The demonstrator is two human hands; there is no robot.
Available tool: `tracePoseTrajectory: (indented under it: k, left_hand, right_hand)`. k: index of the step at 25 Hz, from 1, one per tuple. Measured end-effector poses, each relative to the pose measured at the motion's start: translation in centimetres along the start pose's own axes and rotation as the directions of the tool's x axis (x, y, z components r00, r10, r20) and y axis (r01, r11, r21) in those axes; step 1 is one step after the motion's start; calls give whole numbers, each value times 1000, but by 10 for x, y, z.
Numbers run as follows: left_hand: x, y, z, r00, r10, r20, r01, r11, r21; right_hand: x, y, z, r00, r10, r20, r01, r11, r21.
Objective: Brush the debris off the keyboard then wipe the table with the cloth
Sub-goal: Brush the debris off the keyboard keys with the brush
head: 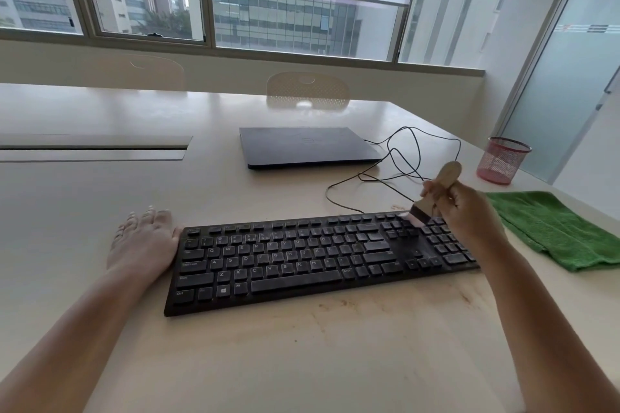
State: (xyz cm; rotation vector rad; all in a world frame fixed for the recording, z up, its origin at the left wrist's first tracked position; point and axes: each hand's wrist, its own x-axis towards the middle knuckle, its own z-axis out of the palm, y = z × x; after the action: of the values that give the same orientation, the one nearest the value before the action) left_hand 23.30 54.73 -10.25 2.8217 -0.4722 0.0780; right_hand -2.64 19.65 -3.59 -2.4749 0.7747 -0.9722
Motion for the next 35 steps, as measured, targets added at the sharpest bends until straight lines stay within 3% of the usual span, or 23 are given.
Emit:
tracePoseTrajectory:
  k: [2, 4, 7, 10, 13, 19, 25, 27, 30, 32, 33, 35]
  left_hand:
    - [-2, 2, 0, 1000, 4, 3, -4, 1000, 9]
    - [-2, 3, 0, 1000, 0, -2, 0, 1000, 11]
    - [0, 2, -1, 1000, 4, -6, -4, 1000, 17]
    - [-1, 0, 0, 1000, -5, -6, 5, 1000, 15]
    - [-2, 1, -1, 1000, 1, -5, -1, 1000, 21]
    - [-2, 3, -1, 1000, 6, 1, -6, 1000, 21]
    - [-1, 2, 0, 1000, 7, 12, -8, 999, 39]
    - [-1, 2, 1, 1000, 6, 7, -6, 999, 42]
    - [-1, 2, -1, 1000, 9, 4, -9, 999, 40]
    - [-1, 2, -1, 1000, 5, 0, -5, 999, 39]
    - [-2, 1, -1, 1000, 5, 3, -5, 999, 40]
    - [-2, 2, -1, 1000, 6, 7, -6, 999, 38]
  right_hand:
    - [-2, -5, -3, 999, -23, -35, 15, 978, -210]
    - [-4, -10, -3, 997, -58, -55, 39, 952, -302]
    - [-1, -8, -2, 981, -80, -175, 46, 980, -192]
    - [-2, 0, -1, 996, -46, -78, 50, 998, 42]
    - [-6, 8, -7, 1000, 4, -8, -4, 999, 50]
    - [-5, 10, -15, 989, 2, -148, 13, 995, 104]
    - [-8, 23, -11, 1000, -13, 17, 12, 999, 52]
    - [-7, 24, -14, 1000, -6, 26, 4, 997, 83]
    - [-7, 21, -18, 996, 13, -85, 3, 983, 185]
    - [-9, 17, -19, 999, 30, -39, -18, 957, 289]
    - [-13, 18, -18, 999, 40, -9, -36, 963, 268]
    - [-16, 27, -19, 993, 100, -66, -97, 995, 38]
